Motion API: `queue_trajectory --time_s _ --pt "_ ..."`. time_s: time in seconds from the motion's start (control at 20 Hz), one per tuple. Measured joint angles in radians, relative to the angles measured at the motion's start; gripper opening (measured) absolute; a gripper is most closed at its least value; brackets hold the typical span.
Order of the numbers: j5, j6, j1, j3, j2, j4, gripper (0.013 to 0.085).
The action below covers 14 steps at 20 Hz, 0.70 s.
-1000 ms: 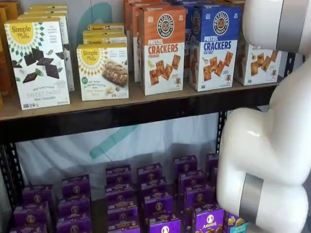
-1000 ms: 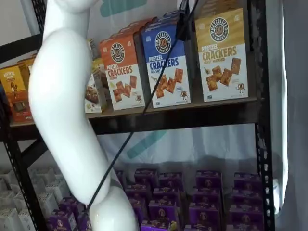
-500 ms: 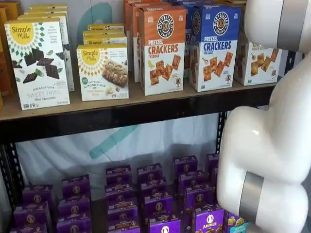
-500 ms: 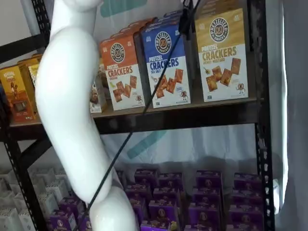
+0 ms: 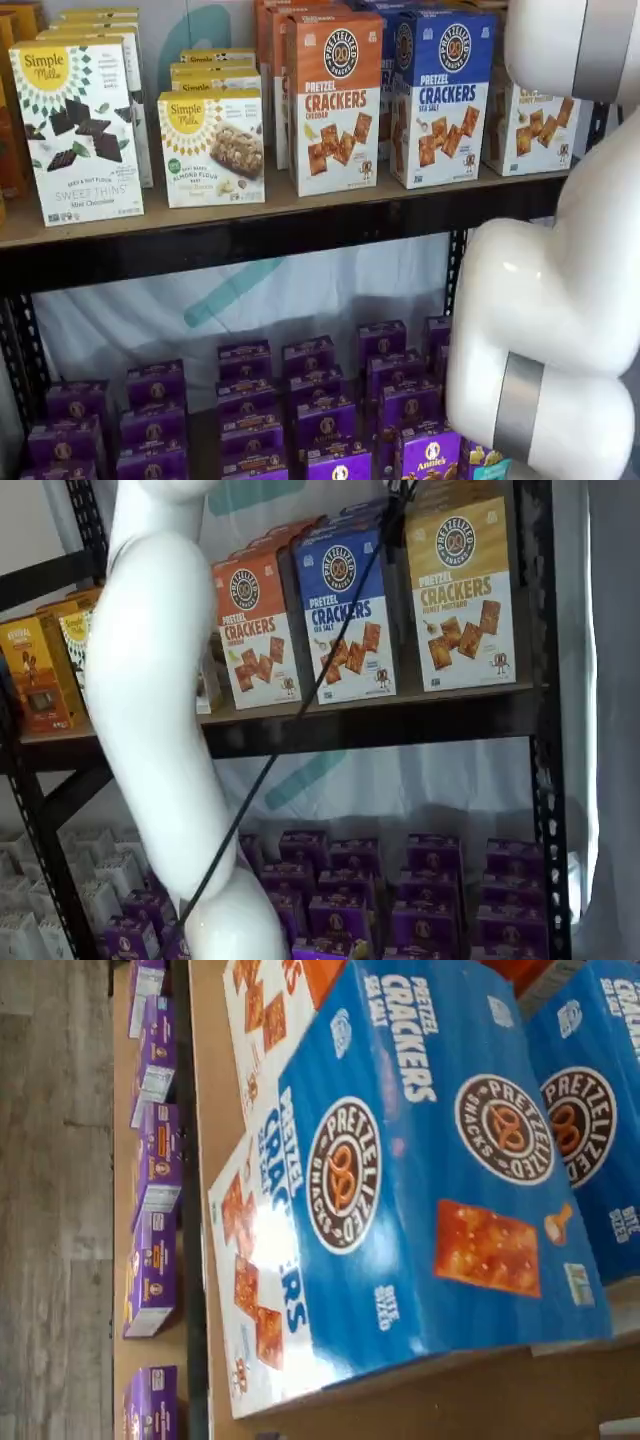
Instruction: Retrieve the yellow and white box located on the top shelf, the sixth one from the left
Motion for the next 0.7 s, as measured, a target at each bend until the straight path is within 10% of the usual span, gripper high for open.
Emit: queue_trajectory --time_s 0.7 --pt "-0.057 -0.012 0.057 -0.039 0.053 -0.094 0.0850"
